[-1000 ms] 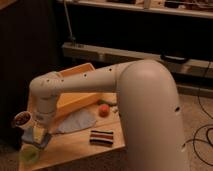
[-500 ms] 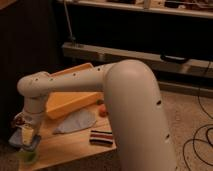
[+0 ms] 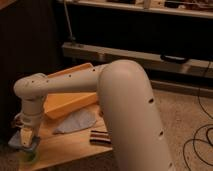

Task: Place sponge in plastic cup

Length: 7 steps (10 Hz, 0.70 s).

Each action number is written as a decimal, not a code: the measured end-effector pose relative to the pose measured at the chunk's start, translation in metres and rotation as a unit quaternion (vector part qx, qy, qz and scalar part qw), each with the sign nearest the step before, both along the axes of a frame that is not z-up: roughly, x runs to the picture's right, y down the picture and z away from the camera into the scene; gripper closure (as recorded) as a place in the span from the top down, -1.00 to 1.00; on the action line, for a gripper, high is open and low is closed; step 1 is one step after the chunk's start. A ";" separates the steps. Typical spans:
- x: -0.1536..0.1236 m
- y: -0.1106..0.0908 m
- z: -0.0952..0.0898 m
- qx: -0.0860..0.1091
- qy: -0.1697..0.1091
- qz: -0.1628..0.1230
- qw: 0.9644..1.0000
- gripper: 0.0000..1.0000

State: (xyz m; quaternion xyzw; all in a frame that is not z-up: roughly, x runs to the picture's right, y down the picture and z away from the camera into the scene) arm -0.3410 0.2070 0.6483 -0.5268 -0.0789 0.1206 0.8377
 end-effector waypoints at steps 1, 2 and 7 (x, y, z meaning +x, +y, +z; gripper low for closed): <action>-0.003 0.003 0.000 0.001 0.001 -0.005 1.000 -1.00; -0.005 0.006 0.001 0.001 0.002 -0.008 1.000 -1.00; -0.010 0.019 0.006 -0.001 0.007 -0.025 1.000 -1.00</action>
